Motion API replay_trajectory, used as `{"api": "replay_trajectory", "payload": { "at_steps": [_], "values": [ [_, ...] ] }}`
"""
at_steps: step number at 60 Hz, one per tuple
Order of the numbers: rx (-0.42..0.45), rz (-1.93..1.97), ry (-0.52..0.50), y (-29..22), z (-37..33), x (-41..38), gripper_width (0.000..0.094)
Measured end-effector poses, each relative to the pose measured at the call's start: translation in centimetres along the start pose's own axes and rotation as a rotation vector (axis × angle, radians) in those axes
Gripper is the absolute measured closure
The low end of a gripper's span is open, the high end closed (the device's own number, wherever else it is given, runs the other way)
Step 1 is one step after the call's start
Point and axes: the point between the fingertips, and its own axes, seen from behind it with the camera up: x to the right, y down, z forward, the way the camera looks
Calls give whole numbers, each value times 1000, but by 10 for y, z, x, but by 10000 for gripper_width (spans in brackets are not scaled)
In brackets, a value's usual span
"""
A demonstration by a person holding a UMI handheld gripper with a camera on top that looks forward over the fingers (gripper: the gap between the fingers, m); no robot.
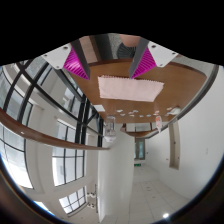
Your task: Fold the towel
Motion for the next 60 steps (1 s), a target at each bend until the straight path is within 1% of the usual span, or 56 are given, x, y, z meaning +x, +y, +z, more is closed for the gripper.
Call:
{"api": "replay_trajectory", "payload": {
  "at_steps": [6,14,16,21,22,24,28,29,31,32,33,37,42,43,44,46,47,48,49,51,56,60],
  "values": [
    [-12,-10,-7,0,7,-5,120],
    [-28,-13,-66,-5,22,-33,120],
    [-36,-20,-80,-9,44,-49,121],
    [-73,-14,-144,-5,71,-88,129],
    [-79,-12,-161,-2,68,-96,135],
    [-92,-9,-190,-9,87,-117,144],
    [-118,-23,-243,-3,103,-152,163],
    [-124,-32,-249,-8,119,-163,170],
    [-140,-56,-260,-1,124,-174,189],
    [-150,-67,-256,-4,141,-181,204],
    [-159,-76,-259,-1,134,-184,213],
    [-176,-105,-261,-2,166,-211,245],
    [-212,-131,-275,5,188,-231,332],
    [-216,-136,-283,7,189,-227,324],
    [-225,-144,-280,10,194,-235,392],
    [-262,-157,-278,22,199,-236,460],
    [-265,-161,-290,25,198,-240,549],
    [-236,-152,-300,18,201,-243,638],
    [-245,-154,-303,20,203,-242,726],
    [-228,-157,-300,18,203,-242,902],
    [-217,-178,-307,19,206,-242,905],
    [-208,-182,-311,17,205,-243,928]
  ]
}}
